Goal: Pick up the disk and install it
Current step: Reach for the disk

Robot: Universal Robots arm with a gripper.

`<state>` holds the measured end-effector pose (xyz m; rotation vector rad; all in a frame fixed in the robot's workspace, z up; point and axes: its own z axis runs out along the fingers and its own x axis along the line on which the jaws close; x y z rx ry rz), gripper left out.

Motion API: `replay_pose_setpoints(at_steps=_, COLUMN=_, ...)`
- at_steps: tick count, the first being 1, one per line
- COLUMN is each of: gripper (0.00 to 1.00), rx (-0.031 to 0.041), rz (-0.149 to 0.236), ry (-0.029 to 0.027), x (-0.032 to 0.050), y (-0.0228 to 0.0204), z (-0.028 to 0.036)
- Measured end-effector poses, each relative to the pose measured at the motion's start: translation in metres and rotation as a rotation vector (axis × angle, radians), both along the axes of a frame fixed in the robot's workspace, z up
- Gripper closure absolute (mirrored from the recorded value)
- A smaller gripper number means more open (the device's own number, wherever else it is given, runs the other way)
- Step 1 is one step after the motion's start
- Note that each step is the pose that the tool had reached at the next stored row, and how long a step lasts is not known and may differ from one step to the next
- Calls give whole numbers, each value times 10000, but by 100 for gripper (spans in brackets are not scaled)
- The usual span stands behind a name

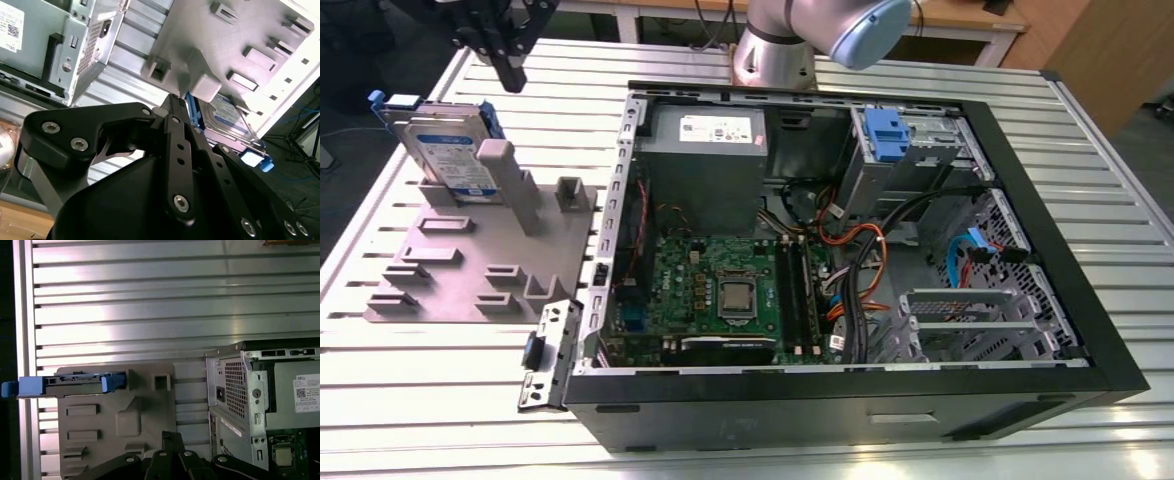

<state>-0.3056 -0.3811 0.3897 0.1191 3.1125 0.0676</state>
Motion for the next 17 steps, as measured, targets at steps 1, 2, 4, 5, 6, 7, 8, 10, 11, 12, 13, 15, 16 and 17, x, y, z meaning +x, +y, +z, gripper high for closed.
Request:
replay_pose_setpoints(at_steps=1, gripper=89, rx=0, rz=0, ry=0, x=-40, y=5, z=-4)
replay_pose_setpoints(at_steps=2, gripper=89, rx=0, rz=-1, ry=-1, x=-84, y=11, z=-7)
replay_pose_setpoints(at_steps=4, gripper=89, rx=1, rz=-2, ry=0, x=-163, y=23, z=-12)
replay_pose_setpoints(at_steps=5, gripper=89, rx=-1, rz=-1, ry=2, x=-196, y=31, z=-14)
replay_pose_setpoints(at_steps=6, gripper=89, rx=0, rz=0, ry=1, x=-224, y=35, z=-17)
replay_pose_setpoints(at_steps=7, gripper=89, rx=1, rz=-1, ry=2, x=-241, y=38, z=-20)
replay_pose_setpoints(at_steps=8, gripper=89, rx=0, rz=-1, ry=3, x=-248, y=38, z=-22)
replay_pose_setpoints(at_steps=10, gripper=89, rx=1, rz=0, ry=5, x=-250, y=38, z=-24)
replay_pose_setpoints(at_steps=11, gripper=89, rx=0, rz=0, ry=5, x=-251, y=38, z=-30)
replay_pose_setpoints(at_steps=12, gripper=89, rx=1, rz=-1, ry=4, x=-254, y=38, z=-37)
replay_pose_setpoints(at_steps=13, gripper=89, rx=0, rz=-1, ry=4, x=-255, y=38, z=-36)
replay_pose_setpoints(at_steps=15, gripper=89, rx=1, rz=-1, ry=5, x=-259, y=38, z=-36)
replay_pose_setpoints(at_steps=16, gripper=89, rx=1, rz=-1, ry=5, x=-261, y=38, z=-36)
replay_pose_setpoints(at_steps=17, gripper=89, rx=0, rz=-1, ry=5, x=-264, y=38, z=-36)
